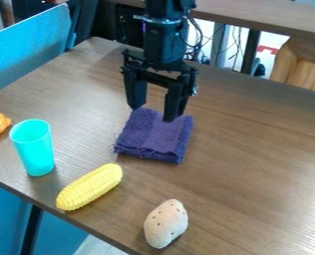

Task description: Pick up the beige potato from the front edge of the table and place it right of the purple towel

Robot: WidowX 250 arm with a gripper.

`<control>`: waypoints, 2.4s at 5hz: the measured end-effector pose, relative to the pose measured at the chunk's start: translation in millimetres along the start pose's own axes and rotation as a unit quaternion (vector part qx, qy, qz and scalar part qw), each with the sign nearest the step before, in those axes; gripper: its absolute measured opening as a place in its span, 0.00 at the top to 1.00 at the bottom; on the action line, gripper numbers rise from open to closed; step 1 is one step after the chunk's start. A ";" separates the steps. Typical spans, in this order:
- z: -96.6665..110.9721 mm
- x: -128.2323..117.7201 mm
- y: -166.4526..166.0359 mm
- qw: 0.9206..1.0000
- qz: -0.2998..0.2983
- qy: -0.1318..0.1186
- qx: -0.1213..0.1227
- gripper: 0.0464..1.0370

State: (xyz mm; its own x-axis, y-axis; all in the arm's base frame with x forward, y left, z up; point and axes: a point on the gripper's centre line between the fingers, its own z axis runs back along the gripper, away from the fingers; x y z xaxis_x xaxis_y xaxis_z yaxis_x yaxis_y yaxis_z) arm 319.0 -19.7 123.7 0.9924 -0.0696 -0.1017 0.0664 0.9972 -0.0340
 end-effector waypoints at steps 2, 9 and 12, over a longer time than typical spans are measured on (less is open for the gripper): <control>-20.1 -23.8 -10.5 0.999 -0.038 0.021 -0.016 0.04; -116.6 -54.2 -72.9 0.988 -0.122 0.065 0.071 0.31; -57.9 -13.0 -103.1 0.993 -0.113 0.018 0.020 0.39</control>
State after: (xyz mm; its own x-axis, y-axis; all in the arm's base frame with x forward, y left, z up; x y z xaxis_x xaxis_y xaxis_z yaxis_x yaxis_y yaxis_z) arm 293.2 -123.2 71.0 0.9475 -0.2914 -0.1320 0.2912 0.9564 -0.0208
